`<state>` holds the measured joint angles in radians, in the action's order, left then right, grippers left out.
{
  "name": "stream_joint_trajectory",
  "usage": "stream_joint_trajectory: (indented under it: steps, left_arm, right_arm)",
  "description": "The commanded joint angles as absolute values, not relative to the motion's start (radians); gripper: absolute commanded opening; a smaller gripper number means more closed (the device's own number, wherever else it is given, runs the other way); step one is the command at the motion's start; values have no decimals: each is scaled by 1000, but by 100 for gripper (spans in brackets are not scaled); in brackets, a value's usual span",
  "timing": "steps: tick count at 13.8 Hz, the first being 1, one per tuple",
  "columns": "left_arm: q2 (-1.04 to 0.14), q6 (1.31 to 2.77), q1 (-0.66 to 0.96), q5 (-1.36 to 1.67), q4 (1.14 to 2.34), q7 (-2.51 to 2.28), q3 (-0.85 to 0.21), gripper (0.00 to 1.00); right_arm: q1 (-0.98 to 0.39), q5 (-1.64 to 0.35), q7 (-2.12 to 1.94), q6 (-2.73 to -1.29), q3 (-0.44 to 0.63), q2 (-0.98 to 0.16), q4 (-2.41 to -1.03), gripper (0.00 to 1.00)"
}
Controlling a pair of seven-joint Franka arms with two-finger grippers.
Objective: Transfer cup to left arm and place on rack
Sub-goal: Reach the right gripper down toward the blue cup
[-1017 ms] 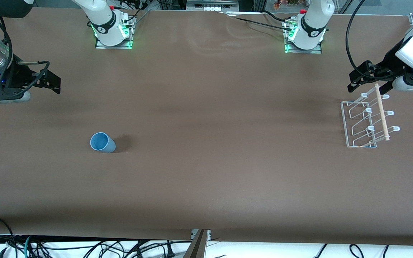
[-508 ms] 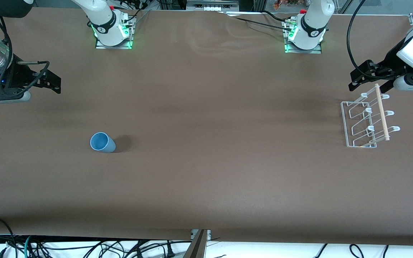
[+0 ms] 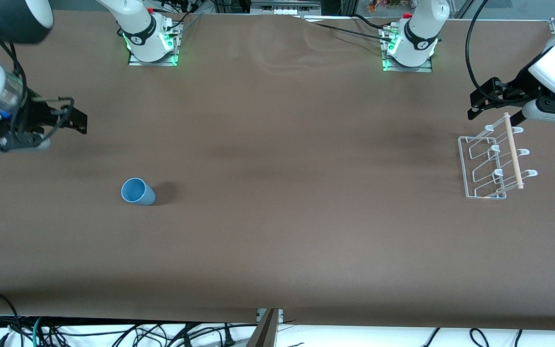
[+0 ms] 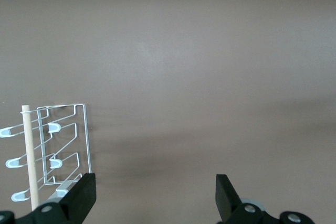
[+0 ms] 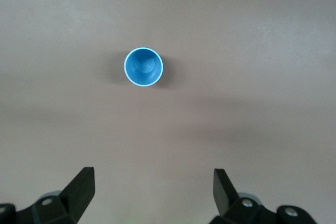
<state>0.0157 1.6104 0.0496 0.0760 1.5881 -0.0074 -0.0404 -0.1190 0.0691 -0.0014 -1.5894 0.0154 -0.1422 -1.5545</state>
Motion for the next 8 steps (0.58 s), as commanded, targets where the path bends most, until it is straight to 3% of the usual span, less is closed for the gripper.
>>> stream_joint_trajectory:
  steps: [1, 8]
  left_arm:
    - [-5, 1601, 46, 54, 1568, 18, -44, 100]
    - [-14, 1601, 23, 57, 1563, 18, -35, 100]
  right_arm:
    - [-91, 69, -14, -1620, 11, -215, -1525, 100]
    - [-61, 64, -52, -1767, 11, -366, -1546, 100]
